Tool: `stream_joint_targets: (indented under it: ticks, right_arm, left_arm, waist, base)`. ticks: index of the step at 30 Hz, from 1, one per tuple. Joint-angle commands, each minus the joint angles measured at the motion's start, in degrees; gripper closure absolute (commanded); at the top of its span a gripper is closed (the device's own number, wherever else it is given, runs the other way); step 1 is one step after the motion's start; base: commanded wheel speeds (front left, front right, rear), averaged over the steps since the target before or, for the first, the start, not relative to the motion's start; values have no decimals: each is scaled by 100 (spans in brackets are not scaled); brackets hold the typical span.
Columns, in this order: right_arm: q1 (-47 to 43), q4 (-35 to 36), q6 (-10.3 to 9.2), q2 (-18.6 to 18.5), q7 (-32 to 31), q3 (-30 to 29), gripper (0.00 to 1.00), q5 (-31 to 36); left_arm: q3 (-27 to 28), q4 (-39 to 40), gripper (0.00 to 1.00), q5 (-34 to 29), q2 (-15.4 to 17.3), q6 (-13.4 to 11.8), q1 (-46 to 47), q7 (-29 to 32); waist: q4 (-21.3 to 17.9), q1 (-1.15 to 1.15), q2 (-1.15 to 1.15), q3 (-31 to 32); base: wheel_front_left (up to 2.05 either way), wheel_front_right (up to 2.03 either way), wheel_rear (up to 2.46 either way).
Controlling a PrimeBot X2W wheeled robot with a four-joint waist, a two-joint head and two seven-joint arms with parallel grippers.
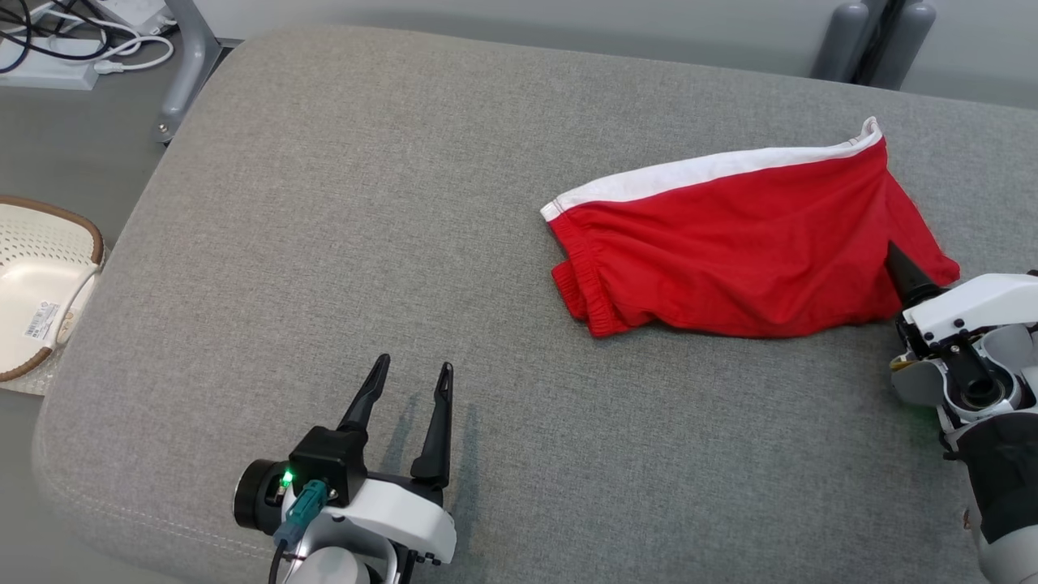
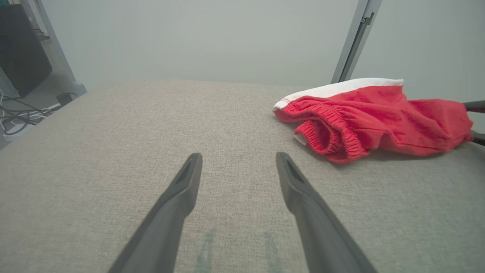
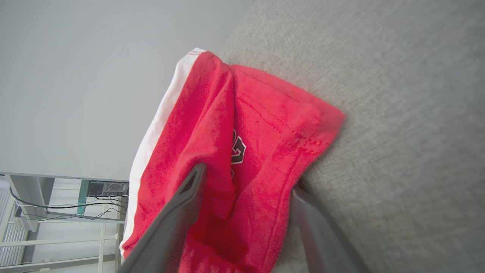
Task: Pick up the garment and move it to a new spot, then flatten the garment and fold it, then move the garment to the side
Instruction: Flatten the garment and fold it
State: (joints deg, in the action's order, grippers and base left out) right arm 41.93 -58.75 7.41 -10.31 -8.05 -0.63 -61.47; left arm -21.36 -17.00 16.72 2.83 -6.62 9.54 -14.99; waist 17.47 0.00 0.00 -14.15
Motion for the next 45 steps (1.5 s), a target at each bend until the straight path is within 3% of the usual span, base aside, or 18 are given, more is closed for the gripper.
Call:
stream_joint_targets:
  ticks: [1,21,31,33,34,35,45]
  right_arm:
    - [-69,-73,14,104,-57,65,0,-121]
    - [-64,264,14,101,-120,110,0,-1114]
    - [262,-443,14,-124,38,465,0,-859]
    - [356,-665,11,-149,102,536,59,-766]
    - [399,-772,8,-155,158,571,73,-723]
    - [444,-865,7,-160,210,601,100,-681]
    - [558,-1333,3,-128,673,642,100,-583]
  left_arm:
    - [21,19,0,-6,20,-32,67,-23]
    - [-51,-31,0,-25,20,40,138,-23]
    - [-109,7,0,45,21,-9,163,-23]
    - [-116,12,0,72,20,-27,155,-22]
    - [-121,12,0,87,21,-31,147,-22]
    - [-123,11,0,101,21,-35,136,-22]
    - [-104,-70,0,151,20,-6,28,-22]
  waist:
    - [-17,0,0,-15]
    - [91,0,0,-107]
    - [220,0,0,-162]
    - [232,0,0,-154]
    - [235,0,0,-146]
    - [235,0,0,-135]
    - [101,0,0,62]
  base:
    - [0,0,0]
    - [0,0,0]
    - [0,0,0]
    - [0,0,0]
    - [0,0,0]
    - [0,0,0]
    - [0,0,0]
